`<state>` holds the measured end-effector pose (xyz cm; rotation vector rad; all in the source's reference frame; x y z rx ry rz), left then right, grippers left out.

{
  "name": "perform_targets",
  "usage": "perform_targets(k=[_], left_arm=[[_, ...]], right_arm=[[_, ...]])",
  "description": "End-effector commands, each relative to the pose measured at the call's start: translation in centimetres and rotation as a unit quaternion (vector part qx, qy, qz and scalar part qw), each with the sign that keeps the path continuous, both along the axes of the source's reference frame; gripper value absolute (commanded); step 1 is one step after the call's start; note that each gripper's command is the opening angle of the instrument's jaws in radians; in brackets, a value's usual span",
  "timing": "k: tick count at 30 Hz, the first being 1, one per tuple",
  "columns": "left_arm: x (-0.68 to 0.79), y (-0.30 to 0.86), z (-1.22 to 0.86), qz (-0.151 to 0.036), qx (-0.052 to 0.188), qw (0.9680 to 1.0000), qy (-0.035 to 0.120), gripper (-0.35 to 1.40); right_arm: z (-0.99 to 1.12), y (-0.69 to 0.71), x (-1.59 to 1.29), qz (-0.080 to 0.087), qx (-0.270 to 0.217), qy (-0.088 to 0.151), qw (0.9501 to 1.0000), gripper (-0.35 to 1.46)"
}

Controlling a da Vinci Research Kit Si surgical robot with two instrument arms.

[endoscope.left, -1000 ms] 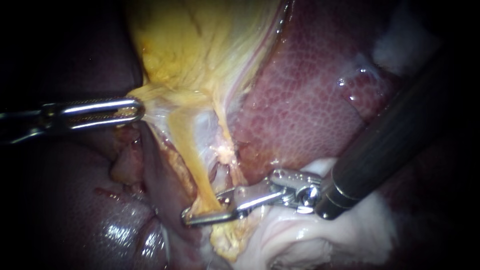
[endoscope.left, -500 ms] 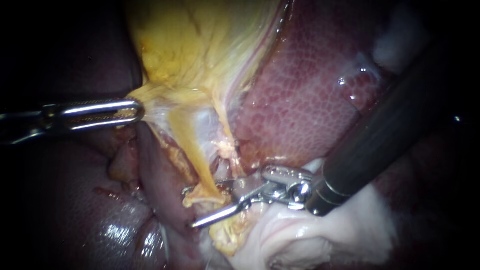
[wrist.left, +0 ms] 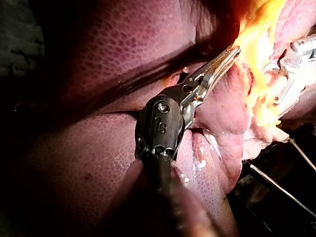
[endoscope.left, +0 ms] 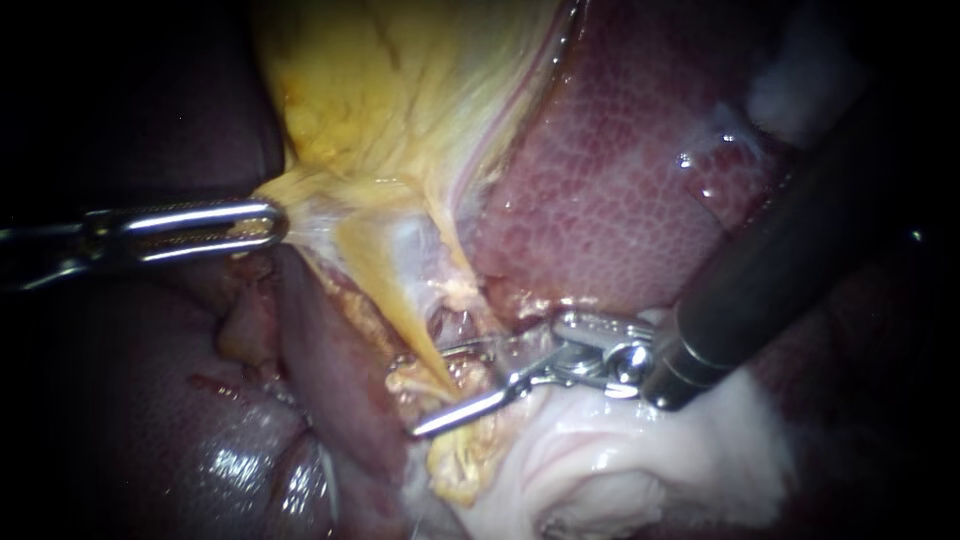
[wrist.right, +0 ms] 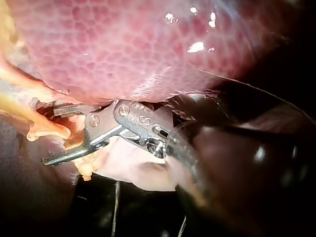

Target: Going back first clip left tube

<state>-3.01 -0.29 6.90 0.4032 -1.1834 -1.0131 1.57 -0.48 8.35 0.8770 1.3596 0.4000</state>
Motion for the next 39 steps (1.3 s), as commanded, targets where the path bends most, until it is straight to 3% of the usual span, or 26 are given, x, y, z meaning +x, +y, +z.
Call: perform_targets(k=[1, 8, 15, 21, 27, 32, 39], left_arm=[[0.0, 0.01, 0.0, 0.0, 0.0, 1.0, 0.0, -0.35], [0.0, 0.0, 0.01, 0.0, 0.0, 1.0, 0.0, -0.35], [0.0, 0.0, 0.02, -0.001, 0.002, 1.0, -0.001, -0.35], [-0.04, -0.01, 0.04, -0.002, 0.002, 1.0, 0.0, -0.35], [-0.17, -0.04, 0.13, -0.003, 0.005, 1.0, -0.002, -0.35], [-0.33, -0.11, 0.36, 0.0, 0.013, 0.9999, -0.004, -0.35], [-0.71, -0.19, 0.66, 0.014, 0.021, 0.9997, 0.002, -0.35]], right_arm=[[-0.03, 0.02, -0.06, 0.001, -0.002, -0.001, 1.0, 0.6], [-0.3, 0.22, -0.5, 0.011, -0.011, -0.004, 0.9999, 0.6], [-0.83, 0.55, -0.91, 0.027, -0.039, -0.007, 0.9988, 0.6], [-1.11, 0.71, -1.09, 0.037, -0.055, -0.009, 0.9977, 0.6], [-1.23, 0.77, -1.2, 0.033, -0.061, -0.011, 0.9975, 0.6], [-1.28, 0.77, -1.23, 0.034, -0.068, -0.015, 0.997, 0.6], [-1.3, 0.77, -1.27, 0.035, -0.068, -0.017, 0.9969, 0.6]])
